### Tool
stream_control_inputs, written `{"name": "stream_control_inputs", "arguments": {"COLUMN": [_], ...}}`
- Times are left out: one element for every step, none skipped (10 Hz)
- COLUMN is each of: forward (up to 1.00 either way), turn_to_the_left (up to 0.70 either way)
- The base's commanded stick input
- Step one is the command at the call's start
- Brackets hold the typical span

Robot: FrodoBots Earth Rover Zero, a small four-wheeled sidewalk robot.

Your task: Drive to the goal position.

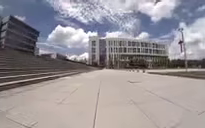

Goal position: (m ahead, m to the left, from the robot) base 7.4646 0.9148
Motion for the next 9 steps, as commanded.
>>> {"name": "stream_control_inputs", "arguments": {"forward": [0.70,0.70,0.70,0.70,0.70,0.70,0.70,0.70,0.70], "turn_to_the_left": [0.03,0.03,0.03,0.03,0.03,0.03,0.04,0.04,0.04]}}
